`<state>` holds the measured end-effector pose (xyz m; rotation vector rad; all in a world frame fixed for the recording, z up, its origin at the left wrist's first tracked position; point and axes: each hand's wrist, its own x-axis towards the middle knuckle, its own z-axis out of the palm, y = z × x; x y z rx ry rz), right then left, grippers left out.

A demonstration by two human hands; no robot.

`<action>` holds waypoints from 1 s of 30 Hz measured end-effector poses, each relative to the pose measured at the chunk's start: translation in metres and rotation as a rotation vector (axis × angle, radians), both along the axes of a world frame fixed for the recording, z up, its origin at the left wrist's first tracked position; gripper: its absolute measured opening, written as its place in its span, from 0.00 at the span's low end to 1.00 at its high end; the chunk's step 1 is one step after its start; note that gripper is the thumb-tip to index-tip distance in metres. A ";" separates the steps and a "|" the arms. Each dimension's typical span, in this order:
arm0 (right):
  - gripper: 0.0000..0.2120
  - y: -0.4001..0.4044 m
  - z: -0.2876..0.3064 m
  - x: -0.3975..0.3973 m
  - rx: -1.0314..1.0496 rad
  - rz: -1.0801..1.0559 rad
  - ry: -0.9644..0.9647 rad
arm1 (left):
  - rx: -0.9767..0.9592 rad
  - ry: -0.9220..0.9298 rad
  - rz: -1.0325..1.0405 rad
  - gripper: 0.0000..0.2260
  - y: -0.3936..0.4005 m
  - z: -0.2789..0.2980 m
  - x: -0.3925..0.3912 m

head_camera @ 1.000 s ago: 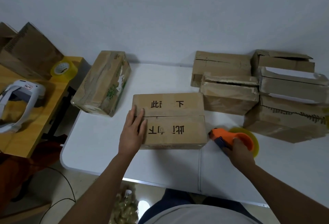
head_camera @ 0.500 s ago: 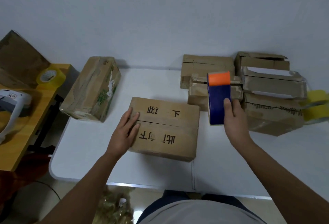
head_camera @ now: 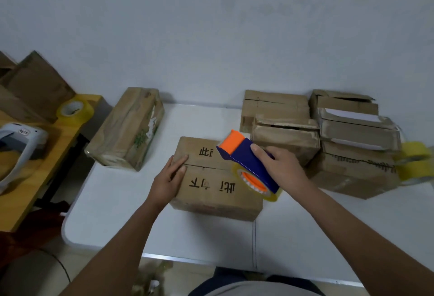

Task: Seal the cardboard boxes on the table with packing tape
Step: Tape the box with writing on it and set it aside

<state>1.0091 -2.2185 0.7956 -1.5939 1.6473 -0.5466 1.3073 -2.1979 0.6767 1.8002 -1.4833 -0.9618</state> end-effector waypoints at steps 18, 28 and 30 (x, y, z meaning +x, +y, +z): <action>0.26 0.001 -0.004 -0.006 -0.064 0.123 0.258 | -0.048 0.065 -0.127 0.15 0.012 -0.009 -0.082; 0.25 -0.011 -0.005 -0.017 -0.122 0.132 0.200 | -0.049 0.094 -0.092 0.15 0.014 -0.016 -0.087; 0.25 -0.016 -0.004 -0.016 -0.100 0.146 0.193 | -0.056 0.105 -0.090 0.15 0.014 -0.015 -0.088</action>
